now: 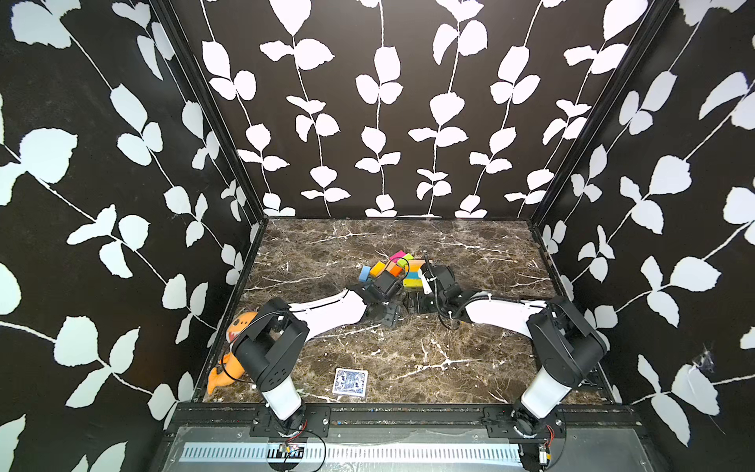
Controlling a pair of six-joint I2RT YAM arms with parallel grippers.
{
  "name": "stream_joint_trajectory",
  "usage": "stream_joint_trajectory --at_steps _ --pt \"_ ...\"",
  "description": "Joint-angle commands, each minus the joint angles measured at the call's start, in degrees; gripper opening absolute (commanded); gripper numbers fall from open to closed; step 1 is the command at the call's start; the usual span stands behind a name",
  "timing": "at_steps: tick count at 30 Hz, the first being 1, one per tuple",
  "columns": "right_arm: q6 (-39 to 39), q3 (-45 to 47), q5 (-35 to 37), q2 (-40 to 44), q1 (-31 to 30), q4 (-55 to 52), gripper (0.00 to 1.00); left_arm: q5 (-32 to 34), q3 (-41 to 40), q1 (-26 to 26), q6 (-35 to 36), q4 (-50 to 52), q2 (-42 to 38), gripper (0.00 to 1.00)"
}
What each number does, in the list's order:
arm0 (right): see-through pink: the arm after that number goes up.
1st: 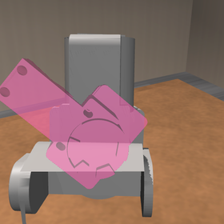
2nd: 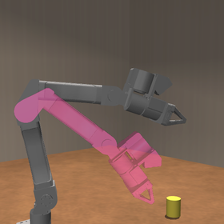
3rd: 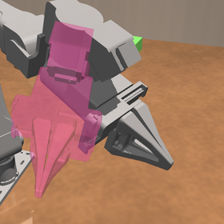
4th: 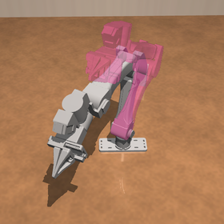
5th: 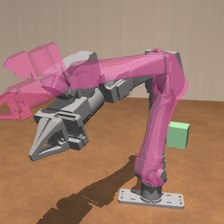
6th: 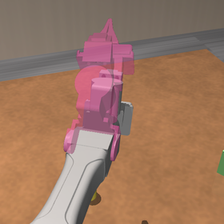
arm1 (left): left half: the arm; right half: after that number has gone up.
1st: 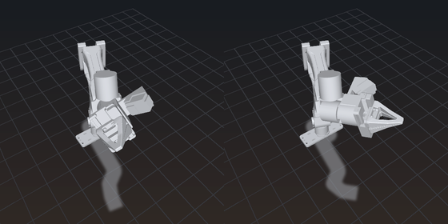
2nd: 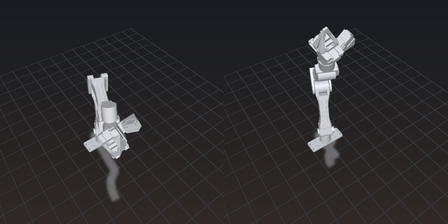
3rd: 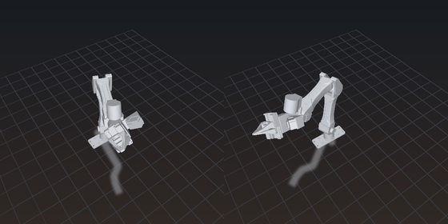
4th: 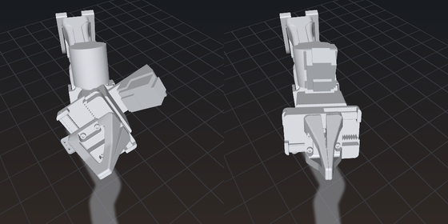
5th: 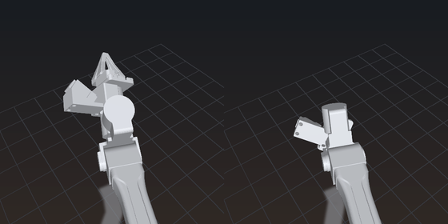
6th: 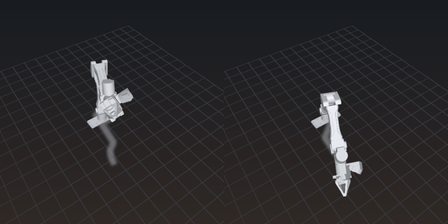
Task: Assemble the letter h with building blocks
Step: Adjust the building block at the center of the board.
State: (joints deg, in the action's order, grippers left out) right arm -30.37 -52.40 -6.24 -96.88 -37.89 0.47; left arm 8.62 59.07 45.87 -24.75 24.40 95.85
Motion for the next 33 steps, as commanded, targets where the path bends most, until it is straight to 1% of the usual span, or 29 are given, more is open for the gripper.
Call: stream_joint_trajectory --at_steps 1,3,6,9,13,17,19,20,22,26,28,29,30,33 --pt "-0.9 0.9 0.2 2.7 -0.3 2.5 0.94 4.9 0.6 -0.2 1.5 0.8 0.0 0.8" --pt "-1.0 1.2 0.3 3.0 -0.3 2.4 0.94 5.5 2.0 -0.7 2.3 1.3 1.1 0.81" --pt "-1.2 1.4 0.4 3.5 -0.4 2.2 0.95 5.2 4.0 -2.3 2.3 2.5 3.8 0.78" --pt "-0.9 1.7 0.9 4.1 -0.3 1.9 0.94 4.1 4.5 -3.5 2.6 0.8 5.3 0.78" --pt "-0.7 1.8 1.6 4.7 -0.3 1.3 0.95 6.0 6.9 -3.7 3.0 2.7 7.9 0.77" --pt "-0.4 2.4 2.1 4.7 -0.3 1.3 0.95 5.4 6.7 -3.7 3.3 1.0 9.1 0.77" --pt "-0.5 2.5 2.5 4.7 -0.3 1.1 0.95 5.4 7.4 -3.8 3.9 1.3 10.6 0.74" --pt "-0.4 2.6 2.6 6.5 -0.3 1.0 0.95 5.6 7.9 -3.8 4.2 1.3 11.5 0.71" --pt "-0.5 2.9 3.2 7.4 -0.2 0.8 0.95 6.1 8.5 -3.8 4.9 1.8 12.6 0.6" --pt "-0.4 3.8 3.8 9.1 -0.3 0.8 0.95 7.1 9.3 -3.8 7.4 2.0 13.4 0.49" --pt "-0.4 4.2 3.9 9.8 -0.3 1.0 0.94 6.8 9.6 -3.8 8.9 2.0 13.6 0.39" --pt "-0.6 4.3 4.0 10.1 -0.2 1.0 0.94 5.7 9.7 -3.7 9.8 1.7 13.4 0.32" --pt "-0.6 4.5 4.0 10.5 -0.1 0.9 0.94 4.6 9.3 -3.4 10.7 1.1 12.9 0.27" --pt "-0.7 5.1 4.2 11.6 0.2 0.9 0.94 2.3 7.5 -1.3 13.5 -0.3 10.9 0.25"
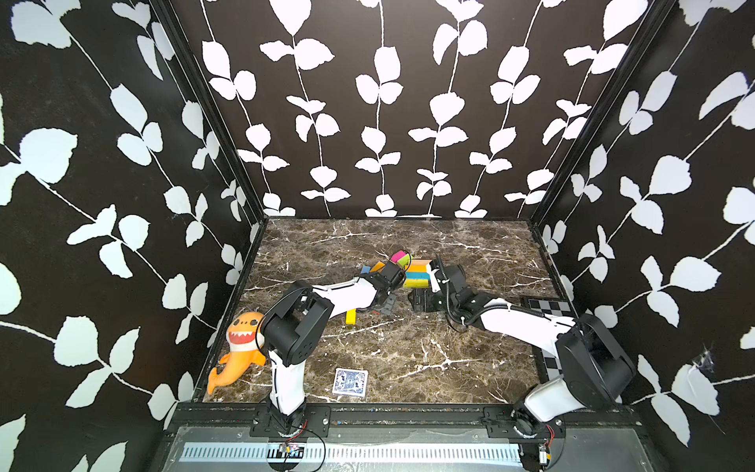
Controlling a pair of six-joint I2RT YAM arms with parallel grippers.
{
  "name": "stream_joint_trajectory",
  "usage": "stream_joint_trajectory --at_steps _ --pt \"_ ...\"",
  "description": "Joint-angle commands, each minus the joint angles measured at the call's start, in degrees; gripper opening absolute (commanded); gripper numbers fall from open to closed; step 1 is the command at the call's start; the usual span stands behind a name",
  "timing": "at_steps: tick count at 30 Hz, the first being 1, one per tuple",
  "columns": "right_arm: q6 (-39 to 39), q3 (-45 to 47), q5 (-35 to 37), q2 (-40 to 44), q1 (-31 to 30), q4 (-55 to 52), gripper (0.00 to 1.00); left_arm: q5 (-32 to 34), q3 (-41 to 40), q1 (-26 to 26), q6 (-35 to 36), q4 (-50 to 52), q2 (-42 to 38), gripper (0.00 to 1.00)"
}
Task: Assemble the letter h with building blocks
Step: Adjust the building block at the center of the board.
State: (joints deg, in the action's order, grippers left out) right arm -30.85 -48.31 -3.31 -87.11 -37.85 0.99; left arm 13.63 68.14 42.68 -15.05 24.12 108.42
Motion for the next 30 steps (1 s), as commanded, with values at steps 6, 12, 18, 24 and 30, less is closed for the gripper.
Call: stream_joint_trajectory --at_steps 6,12,18,24,30 --pt "-0.9 2.2 1.0 3.8 1.5 0.7 0.95 -9.1 -5.8 6.2 5.4 0.1 -4.2 0.24" --pt "-1.2 1.8 0.1 4.2 1.8 -0.1 0.97 -7.1 -8.0 7.5 4.4 3.0 -6.2 0.65" --pt "-1.5 2.0 0.3 5.4 2.1 -0.8 0.98 -7.4 -9.8 9.3 0.9 2.5 -12.1 0.8" --pt "-1.4 2.5 0.1 6.0 2.8 -1.0 0.98 -10.9 -8.3 13.5 -2.4 2.9 -14.7 0.79" --pt "-1.8 3.7 0.2 7.1 4.0 -0.9 0.98 -18.8 -6.2 14.5 -4.8 0.7 -11.6 0.8"
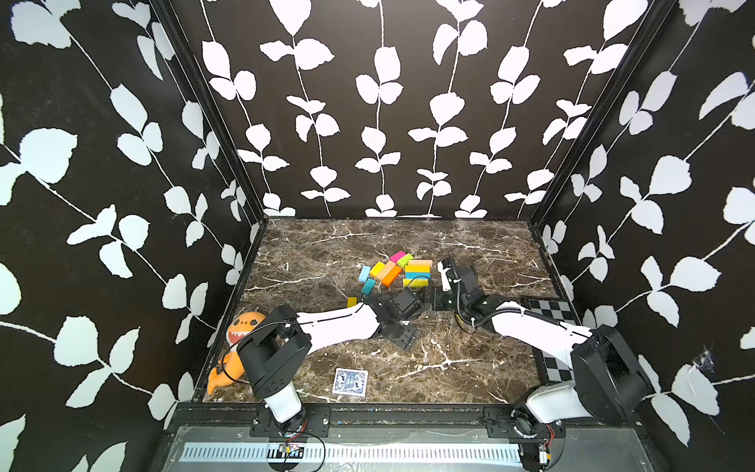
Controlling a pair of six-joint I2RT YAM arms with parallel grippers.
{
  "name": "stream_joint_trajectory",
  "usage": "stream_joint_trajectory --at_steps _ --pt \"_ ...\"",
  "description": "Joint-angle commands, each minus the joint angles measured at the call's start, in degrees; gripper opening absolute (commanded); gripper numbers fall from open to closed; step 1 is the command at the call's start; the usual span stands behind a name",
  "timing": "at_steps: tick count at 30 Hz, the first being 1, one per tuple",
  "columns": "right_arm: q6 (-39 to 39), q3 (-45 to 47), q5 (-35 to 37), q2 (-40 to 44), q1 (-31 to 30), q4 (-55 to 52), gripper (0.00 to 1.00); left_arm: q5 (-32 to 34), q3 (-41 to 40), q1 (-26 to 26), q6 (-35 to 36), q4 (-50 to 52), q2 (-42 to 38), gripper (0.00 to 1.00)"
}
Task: Assemble the letter h with building blocks
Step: Adjust the building block at the center of the board, then pick up the building block from the center of the board.
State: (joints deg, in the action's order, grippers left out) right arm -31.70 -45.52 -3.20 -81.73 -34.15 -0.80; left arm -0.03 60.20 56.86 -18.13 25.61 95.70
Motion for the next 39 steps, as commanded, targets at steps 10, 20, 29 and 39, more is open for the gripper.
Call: stream_joint_trajectory --at_steps 10,20,29,39 --pt "-1.5 3.4 0.0 4.8 2.0 1.5 0.98 -4.6 2.6 0.1 -3.3 -1.5 7.9 0.79" --pt "-1.5 4.6 0.3 6.2 2.4 2.0 0.98 4.7 -2.4 -6.3 -4.4 3.9 4.6 0.79" --pt "-1.4 4.9 1.0 6.0 2.7 2.0 0.99 3.3 -0.6 -7.5 -5.1 2.8 1.4 0.85" --pt "-1.8 5.7 0.9 6.8 3.8 2.5 0.99 3.9 2.1 -6.9 -9.0 0.6 7.1 0.88"
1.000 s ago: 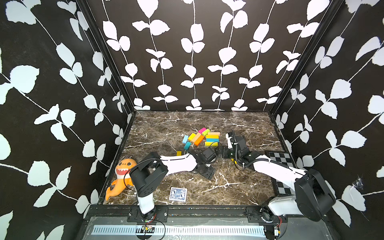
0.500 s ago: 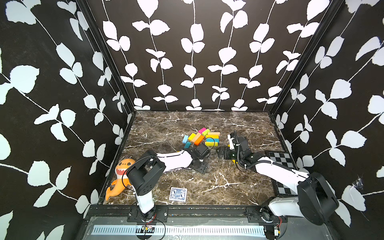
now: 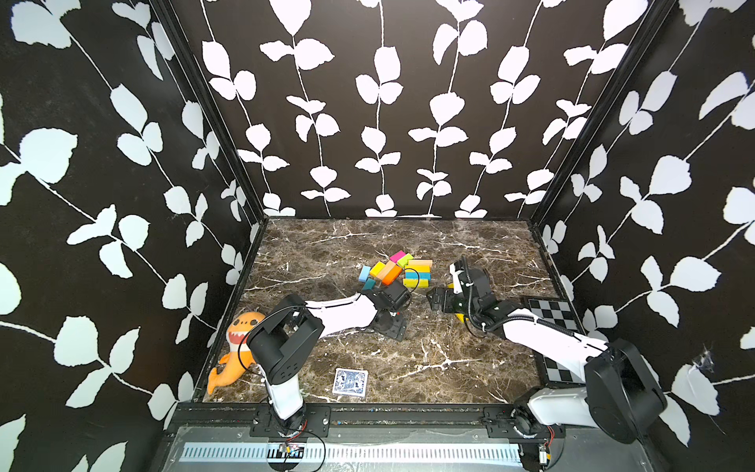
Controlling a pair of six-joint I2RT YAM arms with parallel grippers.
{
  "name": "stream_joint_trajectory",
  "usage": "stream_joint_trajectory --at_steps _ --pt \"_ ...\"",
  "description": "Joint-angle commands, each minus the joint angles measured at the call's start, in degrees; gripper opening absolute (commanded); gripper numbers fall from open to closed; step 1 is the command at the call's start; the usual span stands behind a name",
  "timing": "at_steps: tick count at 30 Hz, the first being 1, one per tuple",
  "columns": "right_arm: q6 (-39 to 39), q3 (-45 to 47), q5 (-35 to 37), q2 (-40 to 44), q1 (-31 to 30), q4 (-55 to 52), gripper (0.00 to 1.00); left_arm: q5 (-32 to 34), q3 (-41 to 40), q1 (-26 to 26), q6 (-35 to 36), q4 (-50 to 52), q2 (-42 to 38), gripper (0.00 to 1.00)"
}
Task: Assemble the letter h with building blocks
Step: Pick up the building block from the center of the board.
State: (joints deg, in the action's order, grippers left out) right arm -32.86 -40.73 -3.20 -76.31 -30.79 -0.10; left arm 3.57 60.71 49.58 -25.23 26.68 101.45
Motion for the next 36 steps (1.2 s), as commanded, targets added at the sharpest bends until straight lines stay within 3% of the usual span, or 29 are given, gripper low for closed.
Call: stream_joint_trajectory --at_steps 1,9,17,25,27,36 --pt "-0.6 1.0 0.9 1.5 0.6 1.9 0.99 0.7 2.2 0.4 -1.9 -0.5 2.1 0.88" --pt "-0.7 1.7 0.2 2.5 1.3 2.2 0.99 5.3 6.0 0.4 0.2 2.2 5.4 0.87" --pt "-1.1 2.0 -0.5 2.2 1.6 2.8 0.99 7.3 9.5 0.6 1.8 3.4 8.6 0.78" --pt "-1.1 2.1 -0.4 2.1 1.7 3.0 0.99 9.9 9.9 1.6 1.6 3.7 10.2 0.58" --pt "-1.1 2.1 -0.4 2.0 1.8 3.1 0.99 10.1 9.3 1.7 1.0 3.1 9.1 0.52" --pt "-1.2 2.7 -0.6 2.8 2.2 2.9 0.99 11.3 1.7 1.7 -6.0 5.1 -6.8 0.49"
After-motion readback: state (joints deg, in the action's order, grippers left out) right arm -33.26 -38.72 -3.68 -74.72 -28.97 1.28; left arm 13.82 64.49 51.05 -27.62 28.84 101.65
